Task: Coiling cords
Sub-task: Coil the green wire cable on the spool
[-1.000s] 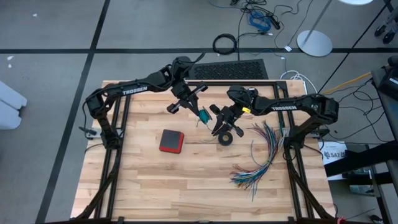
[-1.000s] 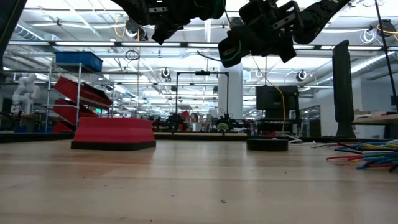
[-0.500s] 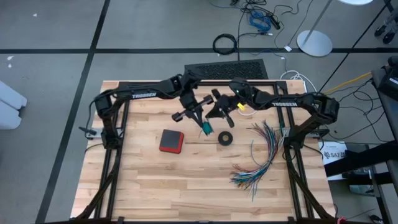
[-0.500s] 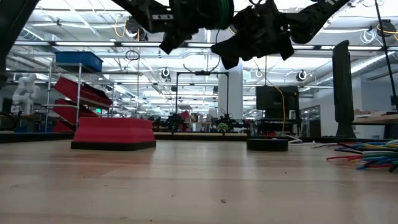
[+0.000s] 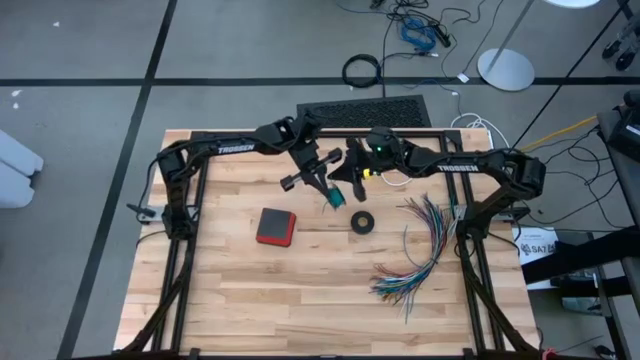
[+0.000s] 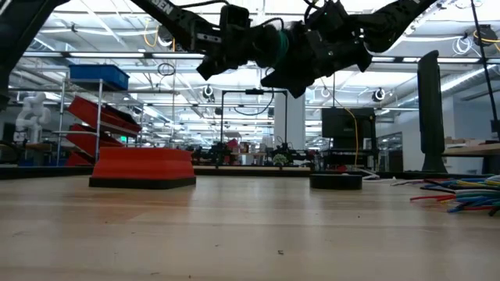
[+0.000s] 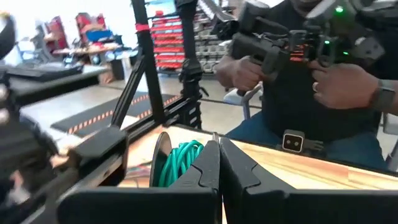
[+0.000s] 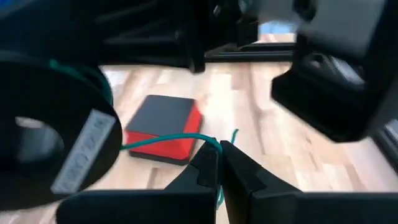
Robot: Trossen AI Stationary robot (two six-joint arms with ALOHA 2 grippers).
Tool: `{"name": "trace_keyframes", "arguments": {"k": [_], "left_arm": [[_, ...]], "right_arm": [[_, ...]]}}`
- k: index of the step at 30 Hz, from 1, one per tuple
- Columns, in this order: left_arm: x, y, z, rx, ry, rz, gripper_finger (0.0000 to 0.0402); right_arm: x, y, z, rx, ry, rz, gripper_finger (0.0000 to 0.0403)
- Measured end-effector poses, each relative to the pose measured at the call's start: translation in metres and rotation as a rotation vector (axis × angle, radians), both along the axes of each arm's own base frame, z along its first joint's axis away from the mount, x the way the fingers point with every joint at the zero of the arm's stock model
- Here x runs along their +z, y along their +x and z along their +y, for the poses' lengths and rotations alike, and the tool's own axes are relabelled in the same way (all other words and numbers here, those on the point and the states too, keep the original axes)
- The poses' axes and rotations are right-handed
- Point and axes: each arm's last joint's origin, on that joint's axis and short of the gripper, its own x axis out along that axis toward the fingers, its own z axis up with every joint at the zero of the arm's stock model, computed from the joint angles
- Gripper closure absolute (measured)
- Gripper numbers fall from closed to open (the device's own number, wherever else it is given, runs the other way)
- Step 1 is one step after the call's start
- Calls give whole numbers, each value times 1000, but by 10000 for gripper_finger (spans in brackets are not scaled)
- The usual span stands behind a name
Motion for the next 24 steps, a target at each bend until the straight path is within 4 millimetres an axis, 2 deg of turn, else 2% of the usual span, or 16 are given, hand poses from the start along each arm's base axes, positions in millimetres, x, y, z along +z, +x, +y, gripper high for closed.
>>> {"name": "trace_keyframes", "arguments": {"k": [6, 12, 24], "left_arm": [[-6, -6, 11, 111, 20, 105, 402], [-9, -6, 13, 188, 49, 172, 402], [-16, -7, 16, 271, 52, 287, 402]], "right_arm": [[0, 0, -3, -131, 35, 18, 403], [-1, 3, 1, -220, 6, 31, 403], [1, 10, 22, -301, -182, 52, 403]]}}
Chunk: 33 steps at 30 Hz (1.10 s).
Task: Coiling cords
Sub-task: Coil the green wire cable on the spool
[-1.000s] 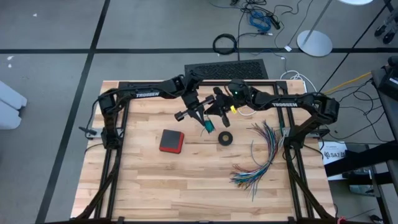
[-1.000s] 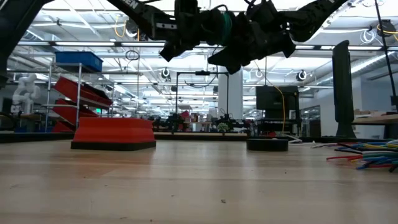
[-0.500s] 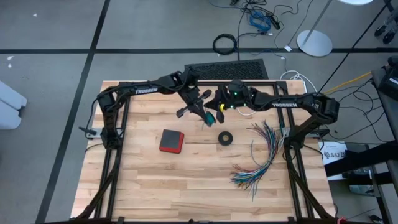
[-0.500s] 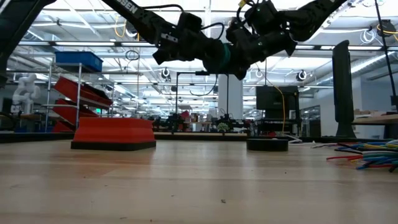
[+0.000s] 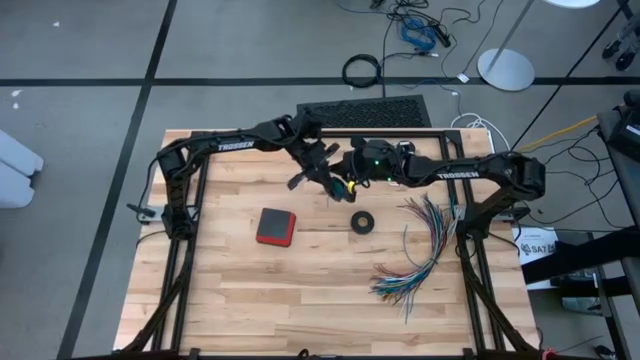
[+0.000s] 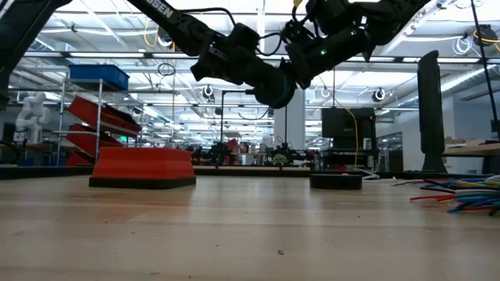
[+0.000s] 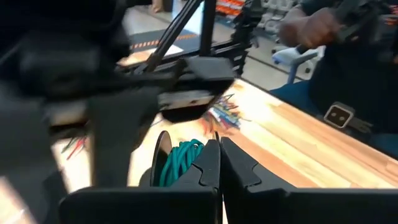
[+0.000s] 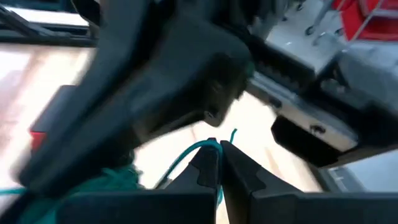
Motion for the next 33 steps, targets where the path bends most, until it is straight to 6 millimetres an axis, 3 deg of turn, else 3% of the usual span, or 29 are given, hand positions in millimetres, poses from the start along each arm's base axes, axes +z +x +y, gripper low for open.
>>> {"name": "trace_keyframes", "arguments": {"k": [15, 33], "left_arm": [[-3, -3, 24, 321, 104, 157, 402], [8, 8, 37, 674, 354, 100, 402]], "right_arm": [[-3, 0, 12, -211, -280, 161, 403], [-4, -7, 3, -407, -408, 265, 402]]}}
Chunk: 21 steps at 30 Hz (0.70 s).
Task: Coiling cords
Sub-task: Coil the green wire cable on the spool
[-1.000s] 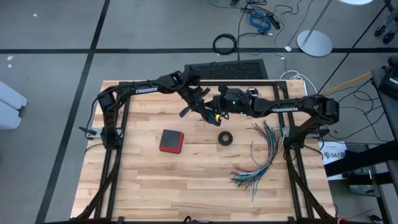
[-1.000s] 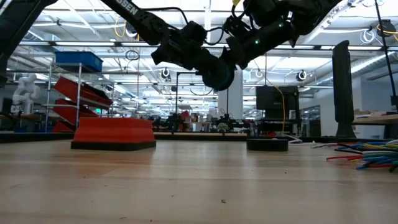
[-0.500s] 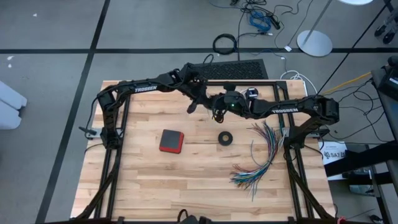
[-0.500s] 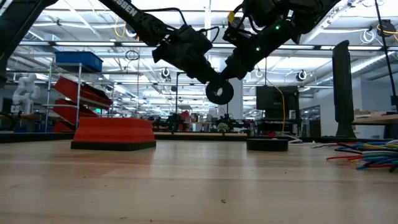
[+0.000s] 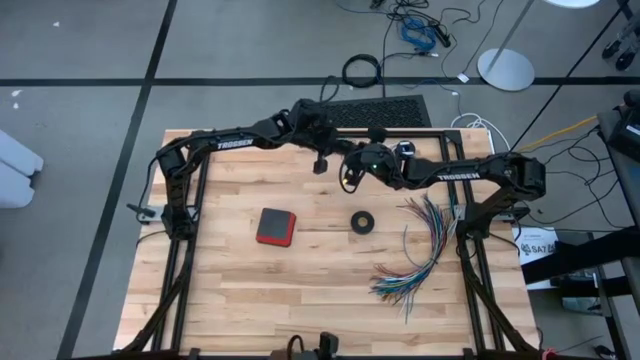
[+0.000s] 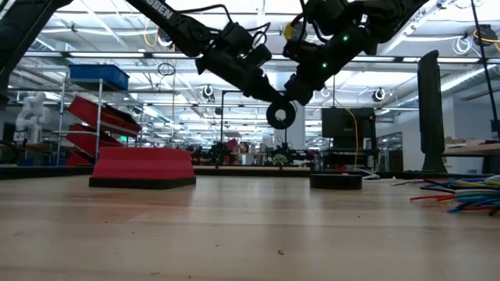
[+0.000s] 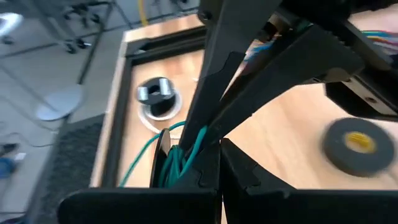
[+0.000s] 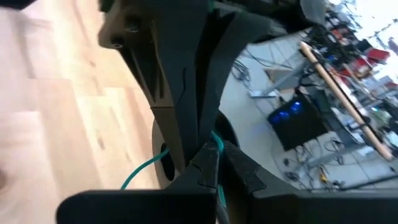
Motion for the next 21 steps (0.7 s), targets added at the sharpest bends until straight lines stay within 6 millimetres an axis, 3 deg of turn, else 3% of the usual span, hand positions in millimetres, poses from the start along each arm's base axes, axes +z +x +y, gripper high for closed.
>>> {"name": "trace_keyframes", "arguments": {"k": [21], "left_arm": [[12, 12, -2, 73, 303, -81, 402]], "right_arm": [[5, -10, -21, -175, 61, -125, 403]]}}
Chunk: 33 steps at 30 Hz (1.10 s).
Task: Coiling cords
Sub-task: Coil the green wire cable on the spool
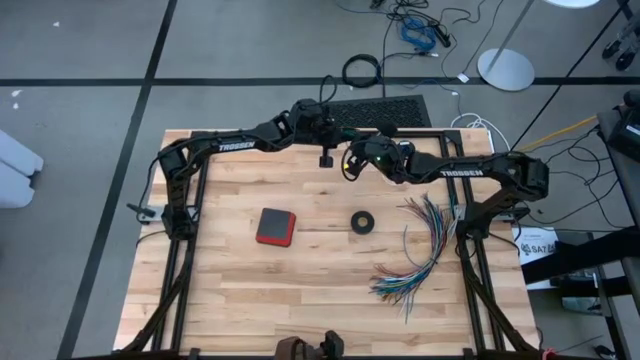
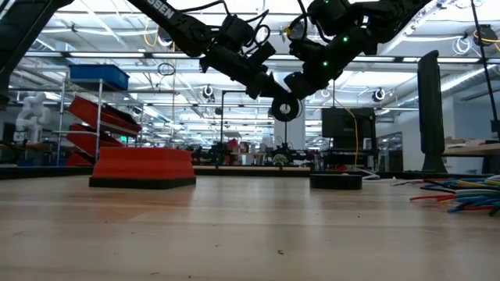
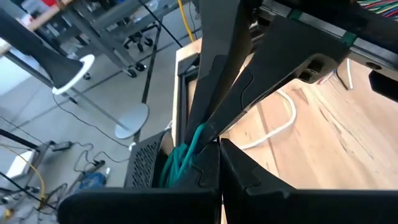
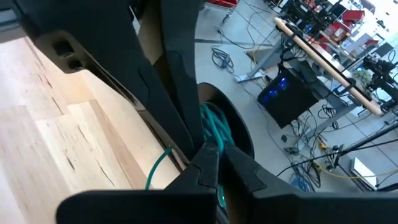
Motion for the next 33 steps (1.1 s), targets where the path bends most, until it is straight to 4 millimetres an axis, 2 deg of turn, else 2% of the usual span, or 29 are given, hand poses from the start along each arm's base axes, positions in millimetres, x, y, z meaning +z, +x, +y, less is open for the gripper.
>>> {"name": "trace_keyframes", "arguments": {"k": [6, 14, 22, 29, 33], "left_arm": [[3, 1, 0, -36, 37, -29, 402], [6, 2, -2, -126, 42, -70, 402], [9, -1, 2, -225, -16, -120, 402], [21, -7, 10, -290, -78, -246, 401], [12, -10, 11, -297, -132, -227, 401]], "right_arm": [[15, -13, -2, 34, 29, -33, 381], [23, -33, -11, 150, 221, -90, 367], [18, -37, -13, 192, 286, -64, 379], [8, -43, -15, 259, 376, -109, 380], [3, -45, -15, 264, 379, -148, 380]]}}
